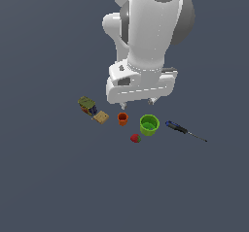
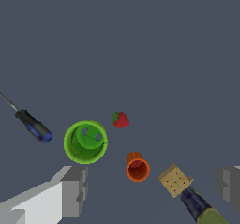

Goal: Pick up a designated object from a clutter of objects.

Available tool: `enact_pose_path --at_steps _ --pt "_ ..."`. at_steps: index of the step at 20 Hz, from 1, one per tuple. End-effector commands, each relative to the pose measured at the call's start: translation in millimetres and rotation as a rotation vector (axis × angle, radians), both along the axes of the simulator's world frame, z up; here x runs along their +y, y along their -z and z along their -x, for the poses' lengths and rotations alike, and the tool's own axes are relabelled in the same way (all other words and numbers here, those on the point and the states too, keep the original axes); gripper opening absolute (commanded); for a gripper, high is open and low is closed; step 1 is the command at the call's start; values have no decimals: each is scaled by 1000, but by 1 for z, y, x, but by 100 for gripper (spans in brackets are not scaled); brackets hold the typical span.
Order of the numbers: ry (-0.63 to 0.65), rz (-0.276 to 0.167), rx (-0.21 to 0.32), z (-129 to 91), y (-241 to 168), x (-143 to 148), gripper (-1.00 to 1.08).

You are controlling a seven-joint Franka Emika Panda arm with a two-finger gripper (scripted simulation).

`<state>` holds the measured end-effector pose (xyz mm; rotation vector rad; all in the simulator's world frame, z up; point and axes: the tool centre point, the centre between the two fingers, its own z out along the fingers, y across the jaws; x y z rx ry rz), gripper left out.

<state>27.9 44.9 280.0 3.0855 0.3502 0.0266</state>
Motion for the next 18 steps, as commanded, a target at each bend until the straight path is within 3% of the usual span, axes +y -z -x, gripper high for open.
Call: enact_pose_path --at_steps 1,8,18 --pt "-78 9 4 -6 20 25 100" --pt "-357 23 17 -12 92 116 100" --pt "-692 -2 30 16 181 231 100"
